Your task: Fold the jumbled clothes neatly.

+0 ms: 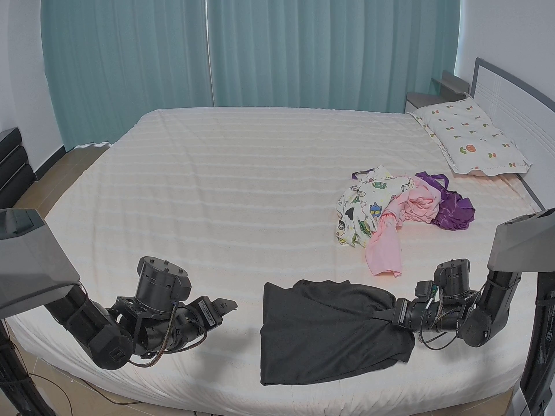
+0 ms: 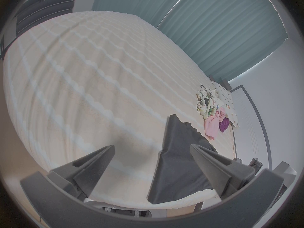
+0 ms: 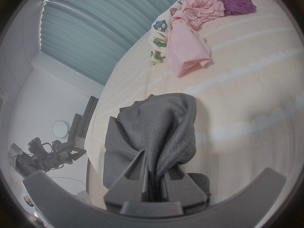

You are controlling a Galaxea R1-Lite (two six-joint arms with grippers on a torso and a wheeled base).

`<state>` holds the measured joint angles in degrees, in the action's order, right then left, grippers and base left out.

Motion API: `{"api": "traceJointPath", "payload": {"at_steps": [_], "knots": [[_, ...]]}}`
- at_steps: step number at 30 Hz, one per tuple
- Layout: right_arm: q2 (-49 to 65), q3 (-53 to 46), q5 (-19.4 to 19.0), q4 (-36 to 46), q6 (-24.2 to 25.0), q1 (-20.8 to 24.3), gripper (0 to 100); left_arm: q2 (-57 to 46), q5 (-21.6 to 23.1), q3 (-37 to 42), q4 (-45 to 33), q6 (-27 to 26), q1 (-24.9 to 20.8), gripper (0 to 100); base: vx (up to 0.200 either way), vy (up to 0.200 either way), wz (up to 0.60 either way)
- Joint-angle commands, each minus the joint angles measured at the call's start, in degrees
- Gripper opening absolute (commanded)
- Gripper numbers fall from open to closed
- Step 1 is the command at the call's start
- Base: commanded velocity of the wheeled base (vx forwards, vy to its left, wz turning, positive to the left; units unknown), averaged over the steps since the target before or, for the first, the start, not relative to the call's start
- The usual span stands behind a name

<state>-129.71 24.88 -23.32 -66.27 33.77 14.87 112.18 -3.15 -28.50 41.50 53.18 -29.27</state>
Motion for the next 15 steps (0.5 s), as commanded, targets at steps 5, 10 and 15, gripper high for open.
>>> {"api": "traceJointPath", "payload": {"at_steps": [5, 10, 15], "knots": [[-1.9, 0.2, 0.1, -1.3, 0.1, 0.9, 0, 0.9, -0.1, -0.2, -0.1, 0.1, 0.4, 100, -0.200, 0.000, 0.00], [-1.6, 0.0, 0.2, -1.4, 0.2, 0.9, 0, 0.9, -0.1, 0.0, -0.2, 0.1, 0.1, 100, -0.200, 0.000, 0.00], [-1.5, 0.0, 0.2, -1.4, 0.2, 0.9, 0, 0.7, -0.1, 0.3, -0.2, 0.1, 0.0, 100, -0.200, 0.000, 0.00]]}}
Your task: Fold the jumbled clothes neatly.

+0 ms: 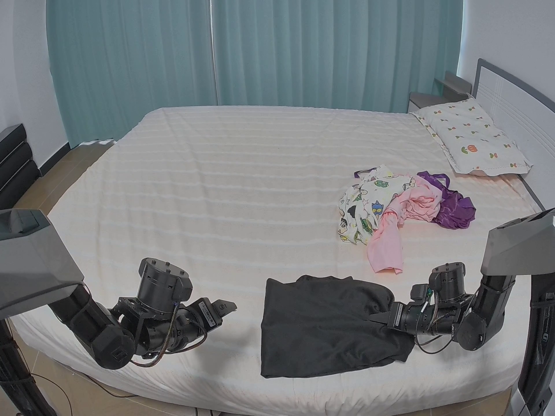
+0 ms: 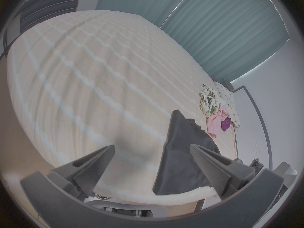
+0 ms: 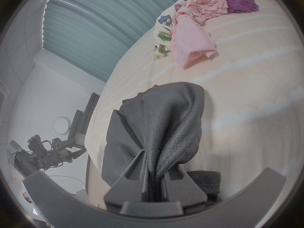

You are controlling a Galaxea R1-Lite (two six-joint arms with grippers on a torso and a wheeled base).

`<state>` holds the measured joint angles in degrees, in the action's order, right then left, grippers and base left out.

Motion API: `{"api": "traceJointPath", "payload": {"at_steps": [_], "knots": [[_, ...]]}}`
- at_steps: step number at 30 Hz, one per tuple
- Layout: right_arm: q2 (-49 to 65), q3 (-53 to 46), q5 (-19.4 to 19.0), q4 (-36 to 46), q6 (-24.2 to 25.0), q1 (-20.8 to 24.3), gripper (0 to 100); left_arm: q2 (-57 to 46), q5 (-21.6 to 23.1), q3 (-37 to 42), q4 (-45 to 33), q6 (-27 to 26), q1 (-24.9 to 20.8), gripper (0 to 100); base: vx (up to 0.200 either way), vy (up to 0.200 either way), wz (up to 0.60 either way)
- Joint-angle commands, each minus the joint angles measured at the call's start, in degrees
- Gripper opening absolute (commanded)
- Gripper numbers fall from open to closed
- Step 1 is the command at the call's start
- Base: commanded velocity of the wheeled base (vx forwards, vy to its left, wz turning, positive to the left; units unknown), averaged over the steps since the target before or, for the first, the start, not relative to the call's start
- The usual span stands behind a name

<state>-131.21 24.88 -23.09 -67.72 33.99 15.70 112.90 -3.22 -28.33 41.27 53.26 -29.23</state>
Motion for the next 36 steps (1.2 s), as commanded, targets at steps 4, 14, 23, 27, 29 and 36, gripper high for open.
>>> {"api": "traceJointPath", "payload": {"at_steps": [4, 14, 23, 27, 29, 36], "knots": [[0.0, 0.2, 0.0, 0.0, 0.2, -0.1, 0, 0.0, 0.0, 0.0, 0.1, -0.1, 0.0, 100, 0.000, 0.000, 0.00], [1.8, 0.2, 0.0, 0.0, 0.4, -1.5, 0, 0.1, 0.0, -0.1, 0.0, 0.0, -0.1, 100, 0.000, 0.000, 0.00], [1.8, 0.0, 0.0, 0.1, 0.4, -2.3, 0, 0.0, 0.1, 0.0, 0.0, 0.0, -0.8, 100, 0.000, -0.156, 0.00], [2.2, 0.2, 0.0, 0.0, 0.4, -2.4, 0, -0.2, 0.1, 0.1, 0.0, 0.0, -0.9, 100, 0.000, -0.200, 0.00], [2.2, 0.2, 0.1, 0.0, 0.4, -2.7, 0, -0.2, 0.1, 0.1, 0.0, 0.0, -0.9, 100, 0.000, -0.200, 0.00], [2.2, 0.3, 0.1, 0.0, 0.2, -3.0, 0, -0.2, 0.1, 0.1, 0.0, 0.0, -0.9, 100, 0.000, -0.143, 0.00]]}}
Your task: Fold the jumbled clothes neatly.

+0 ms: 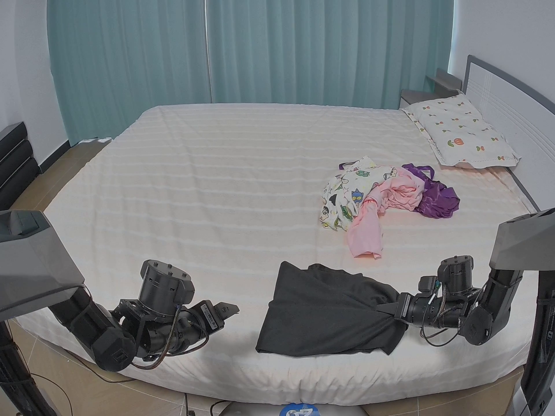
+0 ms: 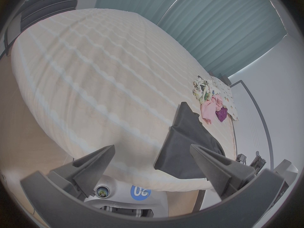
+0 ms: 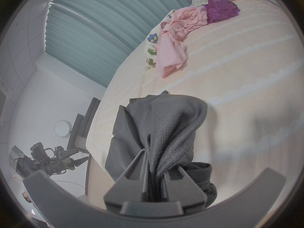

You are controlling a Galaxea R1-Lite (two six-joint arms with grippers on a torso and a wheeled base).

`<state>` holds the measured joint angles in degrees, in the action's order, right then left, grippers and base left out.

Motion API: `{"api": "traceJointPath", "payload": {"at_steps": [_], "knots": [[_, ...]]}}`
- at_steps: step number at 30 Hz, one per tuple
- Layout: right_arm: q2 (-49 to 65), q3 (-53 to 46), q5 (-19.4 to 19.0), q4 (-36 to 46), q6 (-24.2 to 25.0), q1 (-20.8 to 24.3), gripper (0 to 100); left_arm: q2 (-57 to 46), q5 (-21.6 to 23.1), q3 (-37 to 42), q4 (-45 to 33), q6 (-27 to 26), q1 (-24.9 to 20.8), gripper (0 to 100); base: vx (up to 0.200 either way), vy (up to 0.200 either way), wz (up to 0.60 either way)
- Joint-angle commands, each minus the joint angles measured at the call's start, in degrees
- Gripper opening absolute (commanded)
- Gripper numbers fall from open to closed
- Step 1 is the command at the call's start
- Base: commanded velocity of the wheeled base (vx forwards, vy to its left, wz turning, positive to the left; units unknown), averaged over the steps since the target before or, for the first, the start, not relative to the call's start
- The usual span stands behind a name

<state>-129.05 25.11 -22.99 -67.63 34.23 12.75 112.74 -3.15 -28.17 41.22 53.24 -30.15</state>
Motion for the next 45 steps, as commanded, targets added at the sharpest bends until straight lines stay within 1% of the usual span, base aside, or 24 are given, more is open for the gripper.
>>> {"api": "traceJointPath", "payload": {"at_steps": [1, 10, 11, 15, 18, 19, 23, 26, 30, 32, 36, 39, 42, 45], "knots": [[-0.1, 0.3, 0.0, 0.0, 0.0, 0.0, 0, -0.1, 0.0, -0.1, 0.1, 0.0, 0.0, 100, 0.000, 0.000, 0.00], [-0.9, 0.9, 0.0, 0.7, -0.1, 0.3, 0, 0.1, 0.0, -0.5, 0.1, 0.0, 0.0, 100, 0.000, 0.000, 0.00], [-1.2, 0.9, 0.0, 0.7, -0.2, 0.4, 100, 0.3, 0.0, -0.6, 0.1, 0.0, 0.0, 100, 0.000, 0.000, 0.00], [-1.2, 0.9, 0.3, 0.7, -0.3, 0.3, 100, 0.4, 0.0, -0.7, 0.1, 0.0, 0.0, 100, 0.000, 0.000, 0.00], [-0.6, 0.6, 1.1, 0.8, -0.4, -1.9, 100, 0.5, -0.1, -2.1, -0.1, 0.0, 0.4, 100, 0.000, 0.000, 0.00], [-0.5, 0.6, 1.1, 0.8, -0.4, -2.1, 100, 0.5, -0.1, -2.2, -0.1, 0.0, 0.4, 100, 0.000, 0.000, 0.00], [1.1, 0.7, 1.2, 2.2, -0.6, -5.5, 100, 0.6, -0.1, -3.6, -0.1, 0.0, 0.7, 100, 0.000, 0.000, 0.00], [0.6, 2.0, 2.2, 3.2, -0.6, -7.0, 100, 1.3, -0.1, -4.1, 0.0, 0.0, 0.7, 100, 0.000, 0.000, 0.00], [-1.1, 4.8, 5.8, 5.8, -0.4, -7.1, 100, 1.6, 0.0, -4.5, 0.0, 0.1, 0.6, 100, 0.000, 0.000, 0.00], [-1.4, 6.3, 6.7, 6.8, 0.1, -7.0, 100, 1.9, 0.0, -4.8, -0.1, 0.1, 0.4, 100, 0.000, 0.000, 0.00], [-2.2, 6.9, 6.7, 7.7, 0.3, -6.6, 100, 2.7, -0.1, -5.0, 0.2, 0.1, 0.4, 100, 0.000, 0.000, 0.00], [-2.7, 7.5, 6.7, 7.8, 1.5, -6.5, 100, 3.2, -0.1, -5.4, 0.3, 0.3, 0.5, 100, 0.000, 0.000, 0.00], [-3.0, 8.5, 6.7, 8.4, 5.6, -6.4, 100, 3.3, 0.0, -5.8, 0.3, 2.1, 0.5, 100, 0.000, 0.000, 0.00], [-2.9, 8.9, 6.7, 9.1, 6.7, -6.5, 100, 3.5, 0.1, -6.2, 0.3, 2.1, 0.2, 100, 0.133, 0.000, 0.00]]}}
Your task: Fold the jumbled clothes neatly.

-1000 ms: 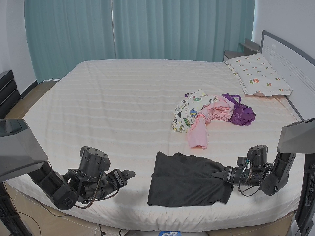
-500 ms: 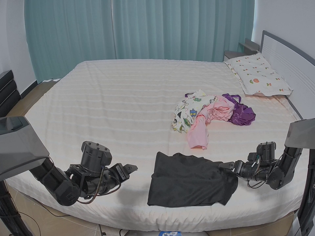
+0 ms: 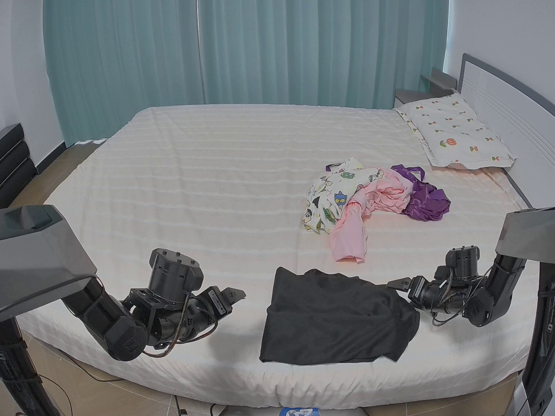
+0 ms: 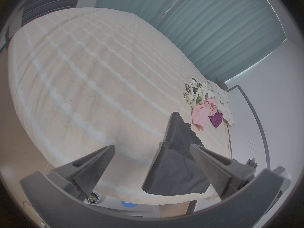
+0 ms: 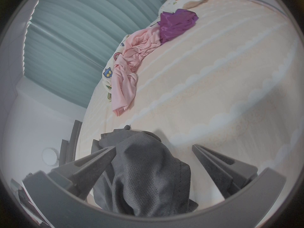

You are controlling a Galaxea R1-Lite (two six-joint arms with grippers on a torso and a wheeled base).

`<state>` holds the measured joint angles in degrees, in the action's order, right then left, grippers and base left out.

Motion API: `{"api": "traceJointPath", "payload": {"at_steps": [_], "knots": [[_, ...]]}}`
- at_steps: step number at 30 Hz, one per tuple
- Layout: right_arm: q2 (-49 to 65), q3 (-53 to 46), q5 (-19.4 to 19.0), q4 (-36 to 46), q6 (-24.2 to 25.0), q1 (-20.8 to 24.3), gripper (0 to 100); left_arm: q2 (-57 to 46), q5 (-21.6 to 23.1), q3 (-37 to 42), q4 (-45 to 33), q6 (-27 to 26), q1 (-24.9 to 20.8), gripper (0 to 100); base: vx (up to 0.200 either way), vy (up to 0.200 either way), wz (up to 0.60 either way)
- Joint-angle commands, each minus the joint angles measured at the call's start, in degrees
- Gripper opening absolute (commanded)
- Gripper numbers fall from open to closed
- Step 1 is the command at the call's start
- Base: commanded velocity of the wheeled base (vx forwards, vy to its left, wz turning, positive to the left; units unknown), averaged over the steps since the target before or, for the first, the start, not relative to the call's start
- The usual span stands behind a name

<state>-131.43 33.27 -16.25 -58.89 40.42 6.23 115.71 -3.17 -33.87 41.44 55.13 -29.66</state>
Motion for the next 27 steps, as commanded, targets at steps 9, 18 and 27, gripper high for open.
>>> {"api": "traceJointPath", "payload": {"at_steps": [9, 18, 27], "knots": [[-1.1, 1.1, 0.2, 0.7, 2.8, 0.6, 100, 6.9, 0.0, -8.6, -0.4, 0.2, -0.3, 100, 0.000, 0.000, 0.00], [-1.1, 0.8, 1.7, 0.7, 3.3, 2.2, 100, 13.0, -0.2, -17.2, -4.6, -0.2, -1.5, 100, 0.000, 0.000, 0.00], [-1.1, 0.7, 1.7, 0.7, 3.3, 2.2, 100, 11.6, -1.1, -13.5, -4.4, 0.7, -4.0, 100, 0.000, 0.000, 0.00]]}}
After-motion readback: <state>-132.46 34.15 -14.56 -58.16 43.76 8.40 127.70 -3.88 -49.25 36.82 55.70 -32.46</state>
